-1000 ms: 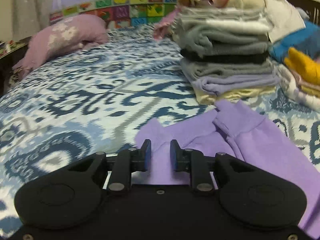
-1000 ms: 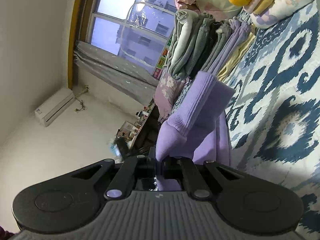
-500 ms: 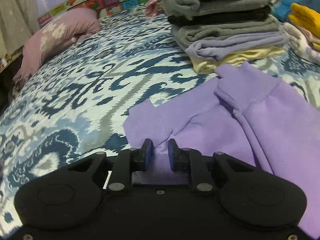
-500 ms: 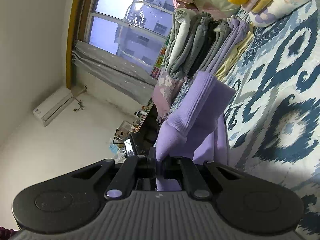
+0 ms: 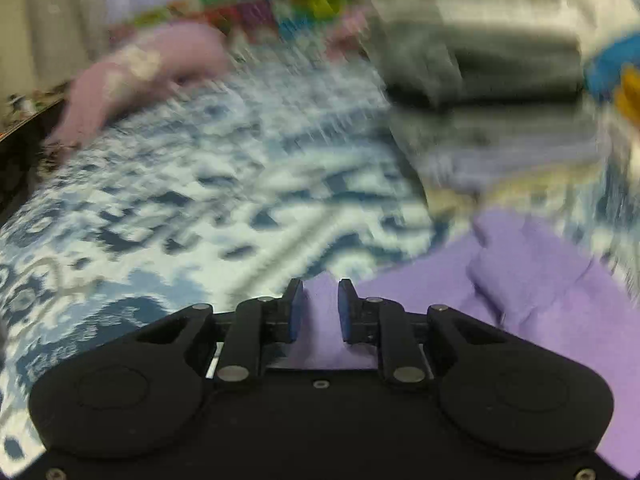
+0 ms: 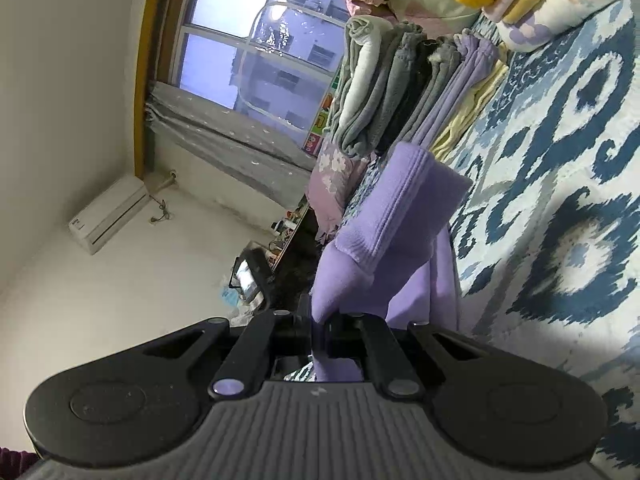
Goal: Fold clothes
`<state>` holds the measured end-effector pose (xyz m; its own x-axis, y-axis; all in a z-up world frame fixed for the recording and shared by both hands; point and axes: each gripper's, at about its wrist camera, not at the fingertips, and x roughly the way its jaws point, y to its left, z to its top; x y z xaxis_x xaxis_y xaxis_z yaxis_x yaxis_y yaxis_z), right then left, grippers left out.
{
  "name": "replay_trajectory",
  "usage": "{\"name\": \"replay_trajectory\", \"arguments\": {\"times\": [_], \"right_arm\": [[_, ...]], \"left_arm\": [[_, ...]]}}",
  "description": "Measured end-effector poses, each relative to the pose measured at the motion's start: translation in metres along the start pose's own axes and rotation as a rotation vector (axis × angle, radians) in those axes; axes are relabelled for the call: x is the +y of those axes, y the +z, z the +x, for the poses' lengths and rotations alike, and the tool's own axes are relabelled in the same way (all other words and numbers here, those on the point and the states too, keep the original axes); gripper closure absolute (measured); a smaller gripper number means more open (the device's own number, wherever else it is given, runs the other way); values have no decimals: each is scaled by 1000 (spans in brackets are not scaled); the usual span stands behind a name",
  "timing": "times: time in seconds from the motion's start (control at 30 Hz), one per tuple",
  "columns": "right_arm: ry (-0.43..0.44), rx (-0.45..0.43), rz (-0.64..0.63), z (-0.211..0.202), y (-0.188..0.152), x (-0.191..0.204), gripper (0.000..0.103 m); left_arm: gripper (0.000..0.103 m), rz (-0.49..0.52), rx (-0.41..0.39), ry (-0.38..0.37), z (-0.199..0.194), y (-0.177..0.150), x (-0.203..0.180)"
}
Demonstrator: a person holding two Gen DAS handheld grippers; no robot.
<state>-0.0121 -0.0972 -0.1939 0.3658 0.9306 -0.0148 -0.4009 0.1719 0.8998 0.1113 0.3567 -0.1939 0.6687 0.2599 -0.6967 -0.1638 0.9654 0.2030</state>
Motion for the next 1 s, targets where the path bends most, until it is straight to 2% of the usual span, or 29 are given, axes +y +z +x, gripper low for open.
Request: {"name": "replay_trajectory", "arguments": {"times": [0.03, 0.07, 0.13, 0.2, 0.27, 0.33, 0.43, 0.53, 0.63, 0.73, 0.83, 0.93, 0.97, 1.0], "right_arm": [[-1, 1, 1, 0, 0, -1, 95], [-4, 2, -1, 1, 0, -1, 95], [-10, 4, -4, 2, 1, -2, 95], [-19, 0, -6, 2, 2, -3, 95], [-25, -4, -9, 1, 2, -4, 95], [-35, -7, -25, 1, 1, -2, 95], [-55, -10, -57, 2, -1, 2, 95], [-89, -19, -93, 2, -2, 5, 95], [-138, -33, -118, 0, -4, 6, 93], [-207, -51, -121, -2, -7, 1, 91], [-250, -72, -91, -4, -10, -6, 91], [-296, -87, -49, -6, -13, -14, 75], [-310, -96, -23, -8, -15, -17, 67], [-318, -107, 8, -11, -17, -20, 63]], "left_arm": [[88, 53, 20, 4, 7, -2, -6], [87, 66, 24, 7, 8, 1, -7], [86, 2, 4, -10, -8, 6, 3], [80, -82, -41, -36, -34, 4, 18], [51, -181, -114, -67, -72, -13, 34], [47, -260, -176, -82, -113, -42, 48], [47, -339, -213, -80, -170, -92, 51], [47, -405, -250, -118, -222, -148, 34], [47, -417, -281, -183, -256, -190, 8], [45, -404, -294, -246, -279, -225, -14], [38, -261, -300, -282, -297, -240, -38], [35, -104, -324, -267, -308, -252, -64], [34, -46, -326, -252, -309, -257, -72], [34, 18, -327, -226, -307, -262, -81]]}}
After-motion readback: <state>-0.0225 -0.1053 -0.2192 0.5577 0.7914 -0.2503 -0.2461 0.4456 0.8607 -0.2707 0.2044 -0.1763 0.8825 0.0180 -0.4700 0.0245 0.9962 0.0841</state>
